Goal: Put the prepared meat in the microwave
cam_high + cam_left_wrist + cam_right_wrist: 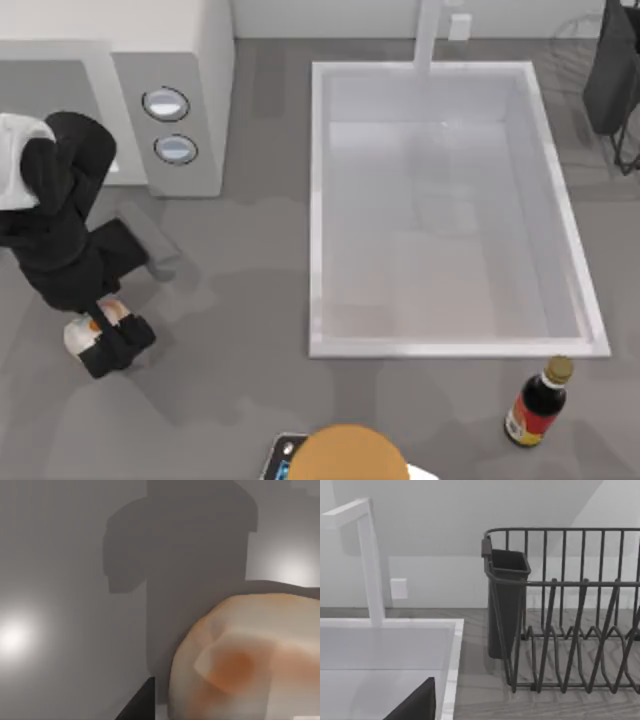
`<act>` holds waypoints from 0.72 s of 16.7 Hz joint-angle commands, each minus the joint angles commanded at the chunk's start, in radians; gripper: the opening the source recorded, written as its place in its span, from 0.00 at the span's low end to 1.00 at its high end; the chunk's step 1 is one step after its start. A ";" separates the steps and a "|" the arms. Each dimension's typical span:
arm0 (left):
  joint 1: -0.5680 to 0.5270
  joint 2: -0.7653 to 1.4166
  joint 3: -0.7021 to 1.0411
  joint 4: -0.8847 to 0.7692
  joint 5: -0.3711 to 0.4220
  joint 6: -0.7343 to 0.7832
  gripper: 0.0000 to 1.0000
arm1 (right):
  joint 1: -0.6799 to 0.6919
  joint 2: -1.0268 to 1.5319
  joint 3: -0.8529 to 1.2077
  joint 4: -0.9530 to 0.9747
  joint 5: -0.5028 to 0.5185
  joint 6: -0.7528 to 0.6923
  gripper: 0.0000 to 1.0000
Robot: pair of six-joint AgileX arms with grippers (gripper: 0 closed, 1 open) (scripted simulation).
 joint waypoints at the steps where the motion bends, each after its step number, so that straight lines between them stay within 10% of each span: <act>1: 0.000 0.000 0.000 0.000 0.000 0.000 0.00 | 0.000 0.000 0.000 0.000 0.000 0.000 1.00; 12: 0.001 -0.120 0.136 -0.234 0.019 -0.006 0.00 | 0.000 0.000 0.000 0.000 0.000 0.000 1.00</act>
